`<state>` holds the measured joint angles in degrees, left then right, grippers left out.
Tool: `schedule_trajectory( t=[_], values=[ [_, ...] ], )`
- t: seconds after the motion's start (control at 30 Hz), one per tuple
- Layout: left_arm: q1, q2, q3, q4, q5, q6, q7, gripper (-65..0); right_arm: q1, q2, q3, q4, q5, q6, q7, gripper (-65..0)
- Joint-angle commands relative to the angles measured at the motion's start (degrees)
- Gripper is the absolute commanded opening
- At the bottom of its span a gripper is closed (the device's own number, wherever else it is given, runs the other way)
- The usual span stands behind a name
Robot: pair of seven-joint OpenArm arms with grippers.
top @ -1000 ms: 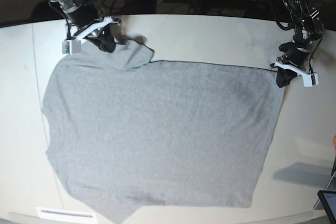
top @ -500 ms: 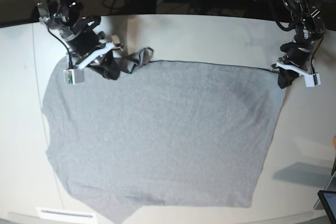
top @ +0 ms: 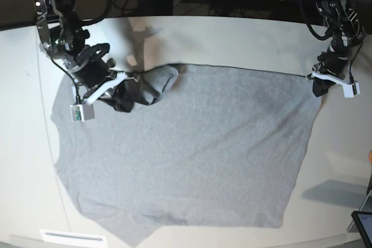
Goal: Fold the T-shirt properly
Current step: 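Lift the shoulder edge with both grippers and pull it taut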
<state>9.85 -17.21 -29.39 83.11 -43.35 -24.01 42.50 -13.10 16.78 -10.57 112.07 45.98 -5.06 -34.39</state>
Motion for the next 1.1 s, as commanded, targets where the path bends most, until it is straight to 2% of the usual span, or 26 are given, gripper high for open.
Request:
schedule_trajectory(
  t=[0.0,0.3,0.47,0.57,0.67,0.73,1.07],
  values=[
    [-0.92,-0.68,-0.55,2.12,-0.91,-0.3,-0.61,-65.0,1.02,0.32,0.33,0.85,0.31,0.44,1.21,-64.7],
    [-3.91,1.08,-5.21,7.66,-0.65,-0.21,7.74,-65.0,4.97,0.32,0.33,0.68,0.31,0.44,-0.73,-64.7],
    [-4.18,1.08,-5.21,7.39,-0.65,-0.21,7.65,-65.0,7.52,0.32,0.41,0.5,0.31,0.44,-0.73,-64.7],
    [-5.14,1.08,-5.21,7.22,-0.65,0.05,7.57,-65.0,8.31,0.15,2.96,0.41,0.31,0.62,-1.43,-64.7],
    [-6.2,1.08,-5.21,6.08,-0.82,3.75,7.48,-65.0,9.72,-0.03,5.69,-0.29,0.31,0.8,-3.63,-64.7],
    [-7.87,1.08,-5.21,4.85,-0.82,4.98,7.48,-65.0,10.07,-0.03,7.27,-0.73,0.31,0.8,-4.16,-64.7],
    [-15.69,1.08,-5.21,-5.7,-0.65,5.06,7.39,-65.0,11.13,-0.12,8.68,-4.95,0.31,0.88,-3.98,-64.7]
  ],
)
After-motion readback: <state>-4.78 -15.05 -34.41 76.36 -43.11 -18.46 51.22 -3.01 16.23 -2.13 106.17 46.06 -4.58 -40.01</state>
